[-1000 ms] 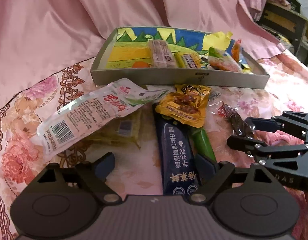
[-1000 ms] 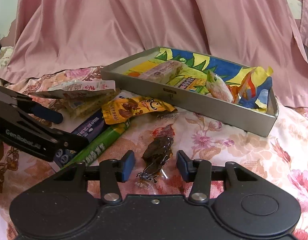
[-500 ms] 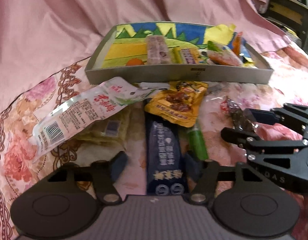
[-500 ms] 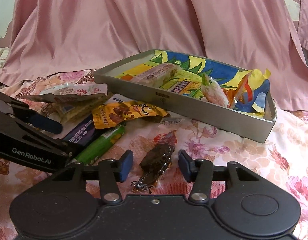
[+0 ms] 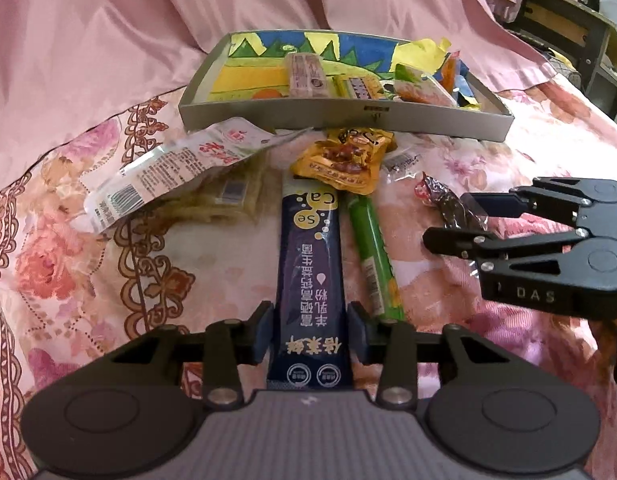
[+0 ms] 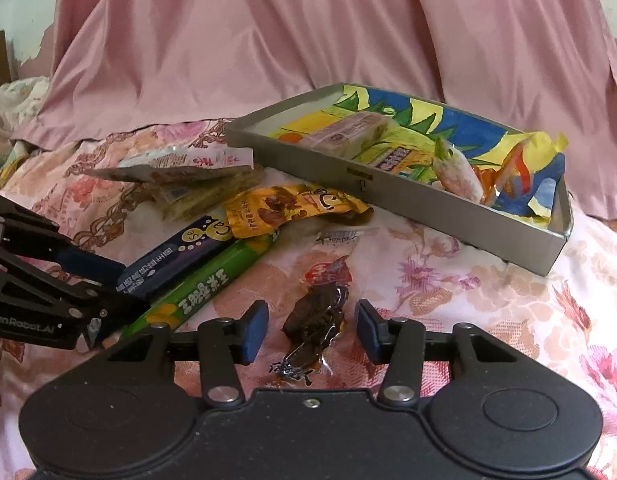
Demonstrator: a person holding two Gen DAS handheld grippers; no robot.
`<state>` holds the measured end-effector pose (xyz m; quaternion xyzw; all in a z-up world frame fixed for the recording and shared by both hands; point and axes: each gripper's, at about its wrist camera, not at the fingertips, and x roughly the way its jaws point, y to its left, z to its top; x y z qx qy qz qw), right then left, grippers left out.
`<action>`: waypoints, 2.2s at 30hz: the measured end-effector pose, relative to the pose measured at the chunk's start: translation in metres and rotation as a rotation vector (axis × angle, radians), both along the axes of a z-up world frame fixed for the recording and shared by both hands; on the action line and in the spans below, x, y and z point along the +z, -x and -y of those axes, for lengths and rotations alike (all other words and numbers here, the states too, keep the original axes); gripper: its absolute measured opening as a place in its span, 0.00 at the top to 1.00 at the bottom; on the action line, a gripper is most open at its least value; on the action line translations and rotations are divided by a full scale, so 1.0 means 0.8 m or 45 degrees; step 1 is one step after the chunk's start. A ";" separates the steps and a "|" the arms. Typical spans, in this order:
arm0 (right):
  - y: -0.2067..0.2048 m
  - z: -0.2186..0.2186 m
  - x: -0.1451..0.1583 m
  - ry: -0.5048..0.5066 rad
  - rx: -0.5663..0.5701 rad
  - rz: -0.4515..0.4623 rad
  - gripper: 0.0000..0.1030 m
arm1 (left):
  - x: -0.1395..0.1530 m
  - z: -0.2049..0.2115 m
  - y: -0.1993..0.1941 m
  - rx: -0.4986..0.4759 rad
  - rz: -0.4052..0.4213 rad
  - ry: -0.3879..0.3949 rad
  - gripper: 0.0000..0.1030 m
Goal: Organize snacks
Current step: 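Grasp the brown meat packet with the right tool while the left tool grasps the dark blue stick pack, then carry both snacks over the cartoon tray and lower them inside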
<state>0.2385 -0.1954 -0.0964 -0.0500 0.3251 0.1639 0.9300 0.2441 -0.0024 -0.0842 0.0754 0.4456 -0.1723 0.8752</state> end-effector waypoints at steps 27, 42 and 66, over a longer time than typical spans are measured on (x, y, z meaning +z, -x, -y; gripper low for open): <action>0.012 -0.020 -0.009 0.170 0.022 0.131 0.52 | 0.007 -0.011 -0.002 0.080 -0.058 0.028 0.67; 0.036 -0.027 -0.004 0.470 0.042 0.349 0.53 | 0.032 -0.019 0.027 0.085 -0.048 0.143 0.67; -0.012 -0.002 0.048 0.404 -0.153 0.661 0.53 | 0.091 0.035 -0.132 -0.029 0.241 0.305 0.67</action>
